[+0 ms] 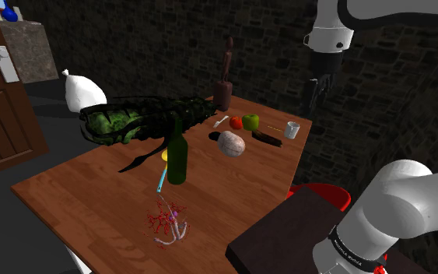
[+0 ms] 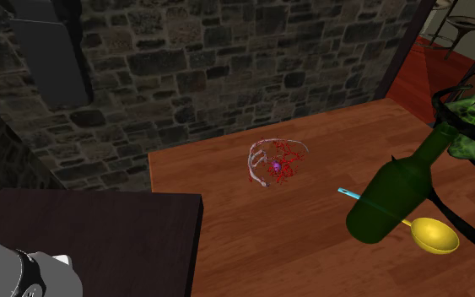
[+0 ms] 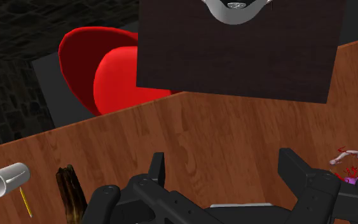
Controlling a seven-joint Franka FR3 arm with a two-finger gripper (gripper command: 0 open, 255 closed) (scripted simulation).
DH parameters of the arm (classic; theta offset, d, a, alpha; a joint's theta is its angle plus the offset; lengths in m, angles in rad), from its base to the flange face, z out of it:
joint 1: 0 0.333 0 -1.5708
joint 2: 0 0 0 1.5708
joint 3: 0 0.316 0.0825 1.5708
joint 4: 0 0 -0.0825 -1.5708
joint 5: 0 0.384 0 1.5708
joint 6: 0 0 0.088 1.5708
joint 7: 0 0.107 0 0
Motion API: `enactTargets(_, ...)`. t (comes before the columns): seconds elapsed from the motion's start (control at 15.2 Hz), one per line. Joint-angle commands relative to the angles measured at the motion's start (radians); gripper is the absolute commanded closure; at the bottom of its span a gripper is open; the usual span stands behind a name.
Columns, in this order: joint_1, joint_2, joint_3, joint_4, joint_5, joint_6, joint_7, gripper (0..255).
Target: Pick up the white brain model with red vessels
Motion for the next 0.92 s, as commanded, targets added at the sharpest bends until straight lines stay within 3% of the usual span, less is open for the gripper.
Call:
enactTargets(0.0,0.000,0.000,0.000,0.000,0.000,0.000,0.000,0)
enactTargets(0.86,0.075,0.175,0.164,-0.178,0.191,0.373,0.220,0)
